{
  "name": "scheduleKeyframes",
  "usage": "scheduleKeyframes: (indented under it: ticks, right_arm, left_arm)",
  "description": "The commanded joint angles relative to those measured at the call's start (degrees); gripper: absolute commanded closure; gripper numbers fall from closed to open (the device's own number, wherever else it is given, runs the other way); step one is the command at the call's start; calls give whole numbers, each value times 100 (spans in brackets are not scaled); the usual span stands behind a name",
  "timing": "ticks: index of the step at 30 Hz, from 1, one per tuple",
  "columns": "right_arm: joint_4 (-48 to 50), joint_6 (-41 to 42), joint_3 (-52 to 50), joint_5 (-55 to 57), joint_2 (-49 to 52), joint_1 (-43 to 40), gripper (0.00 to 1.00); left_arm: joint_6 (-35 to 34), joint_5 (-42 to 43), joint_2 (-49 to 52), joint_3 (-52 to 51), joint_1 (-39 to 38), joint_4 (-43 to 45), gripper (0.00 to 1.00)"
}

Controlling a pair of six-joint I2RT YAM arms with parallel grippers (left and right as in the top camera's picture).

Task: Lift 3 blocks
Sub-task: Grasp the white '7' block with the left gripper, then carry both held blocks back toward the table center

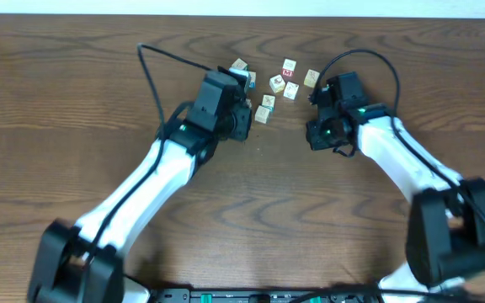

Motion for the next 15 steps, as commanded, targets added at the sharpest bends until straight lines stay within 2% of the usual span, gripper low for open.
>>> scheduleKeyframes:
  ticks: [1, 9, 13, 15]
  right_arm:
    - [-313, 79, 17, -68, -719, 2, 99]
    - [-595, 407, -461, -37, -1718, 2, 99]
    - [-404, 647, -1255, -81, -2280, 44, 99]
    - [-2, 850, -1856, -234, -2511, 144, 99]
  left_arm:
    - [-33, -529, -660, -625, -122, -83, 92]
    - [-470, -636, -2072, -2133, -118, 11, 92]
    - [-831, -444, -2553, -2677, -216, 120, 93]
    - [-1108, -380, -2597, -2938, -361, 332, 92]
